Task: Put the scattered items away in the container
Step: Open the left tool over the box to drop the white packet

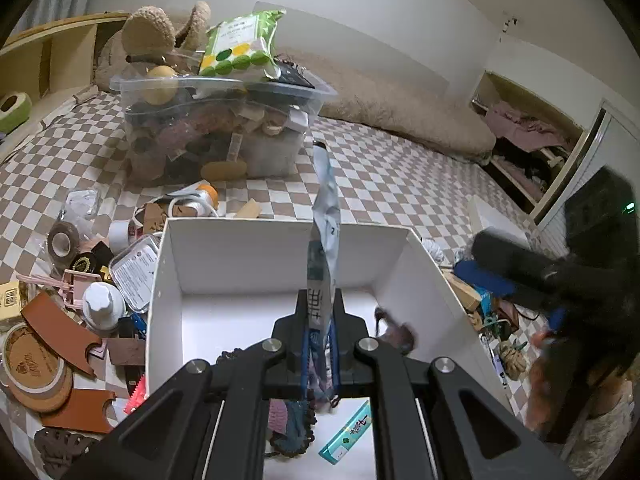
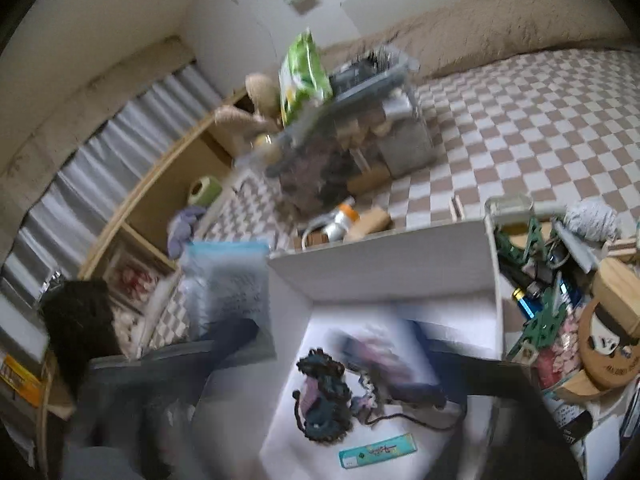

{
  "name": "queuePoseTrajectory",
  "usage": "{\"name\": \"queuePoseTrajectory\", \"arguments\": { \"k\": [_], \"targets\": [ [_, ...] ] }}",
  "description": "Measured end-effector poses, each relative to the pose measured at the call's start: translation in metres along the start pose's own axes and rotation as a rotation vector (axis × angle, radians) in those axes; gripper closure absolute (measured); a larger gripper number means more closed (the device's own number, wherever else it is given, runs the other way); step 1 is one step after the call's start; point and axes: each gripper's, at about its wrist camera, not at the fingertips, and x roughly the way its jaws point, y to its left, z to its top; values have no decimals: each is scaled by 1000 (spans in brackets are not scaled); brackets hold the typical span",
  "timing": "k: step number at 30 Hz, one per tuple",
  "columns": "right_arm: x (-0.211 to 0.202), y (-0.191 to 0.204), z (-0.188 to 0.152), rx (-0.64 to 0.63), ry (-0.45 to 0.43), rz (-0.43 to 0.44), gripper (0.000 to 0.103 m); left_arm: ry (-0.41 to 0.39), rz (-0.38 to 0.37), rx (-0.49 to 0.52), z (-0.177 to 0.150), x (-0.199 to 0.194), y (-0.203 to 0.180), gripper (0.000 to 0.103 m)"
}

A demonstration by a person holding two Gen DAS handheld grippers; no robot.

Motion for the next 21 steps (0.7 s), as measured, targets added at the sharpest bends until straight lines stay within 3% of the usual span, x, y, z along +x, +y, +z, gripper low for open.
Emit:
{"name": "queuePoseTrajectory", "arguments": {
  "k": [6, 21],
  "targets": [
    [-5, 6, 4, -17, -16, 17, 0, 22, -27, 7, -3, 5, -6, 95],
    [-43, -4, 14, 33, -100, 34, 0, 209, -270, -6, -10, 45, -50, 95]
  ]
}}
